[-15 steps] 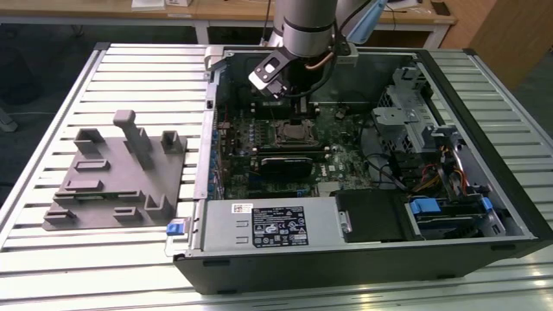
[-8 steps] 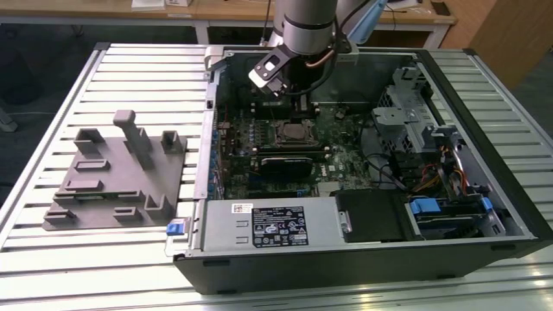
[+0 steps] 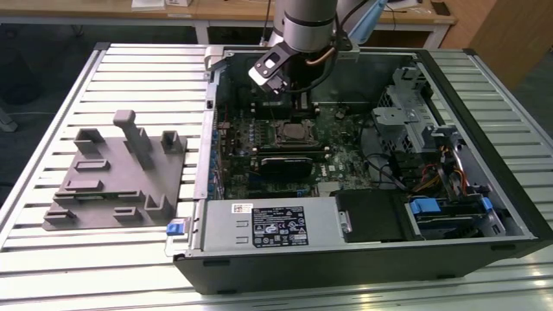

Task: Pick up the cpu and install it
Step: 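Install the first cpu locking lever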

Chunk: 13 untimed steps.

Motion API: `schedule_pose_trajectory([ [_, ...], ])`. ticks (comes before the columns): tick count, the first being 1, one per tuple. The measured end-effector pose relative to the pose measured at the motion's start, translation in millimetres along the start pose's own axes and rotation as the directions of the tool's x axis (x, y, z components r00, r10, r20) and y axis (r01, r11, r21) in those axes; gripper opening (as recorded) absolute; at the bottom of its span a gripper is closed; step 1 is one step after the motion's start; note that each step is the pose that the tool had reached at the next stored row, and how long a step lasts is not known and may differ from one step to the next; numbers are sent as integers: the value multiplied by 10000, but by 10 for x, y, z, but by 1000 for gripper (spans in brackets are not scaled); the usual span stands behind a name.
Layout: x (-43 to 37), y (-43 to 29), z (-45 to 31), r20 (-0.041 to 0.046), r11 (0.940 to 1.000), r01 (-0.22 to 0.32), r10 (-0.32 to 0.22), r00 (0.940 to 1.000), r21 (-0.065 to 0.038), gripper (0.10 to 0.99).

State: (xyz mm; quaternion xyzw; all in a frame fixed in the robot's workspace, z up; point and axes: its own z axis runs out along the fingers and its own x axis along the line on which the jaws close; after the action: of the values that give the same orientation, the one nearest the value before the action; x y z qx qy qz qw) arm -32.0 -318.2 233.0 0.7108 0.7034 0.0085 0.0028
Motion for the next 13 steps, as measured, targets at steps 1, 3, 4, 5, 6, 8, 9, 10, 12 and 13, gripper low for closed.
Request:
schedule_pose_trajectory([
  [1, 0, 0, -4, 0, 10000, 0, 0, 10000, 0, 106],
  [3, 0, 0, -13, 1, 10000, 0, 0, 10000, 0, 106],
  [4, 0, 0, -18, 0, 10000, 0, 0, 10000, 0, 106],
  [5, 0, 0, -24, 0, 10000, 0, 0, 10000, 0, 106],
  [6, 0, 1, -32, 1, 10000, 0, 0, 10000, 0, 106],
  [8, 0, 1, -51, -1, 10000, 0, 0, 10000, 0, 106],
  [9, 1, 1, -65, 0, 10000, 0, 0, 10000, 0, 106],
  [10, 1, 1, -79, 1, 10000, 0, 0, 10000, 1, 106],
  [12, 1, 2, -107, 0, 10000, 0, 0, 10000, 0, 106],
  [13, 1, 2, -123, -1, 10000, 0, 0, 10000, 0, 106],
])
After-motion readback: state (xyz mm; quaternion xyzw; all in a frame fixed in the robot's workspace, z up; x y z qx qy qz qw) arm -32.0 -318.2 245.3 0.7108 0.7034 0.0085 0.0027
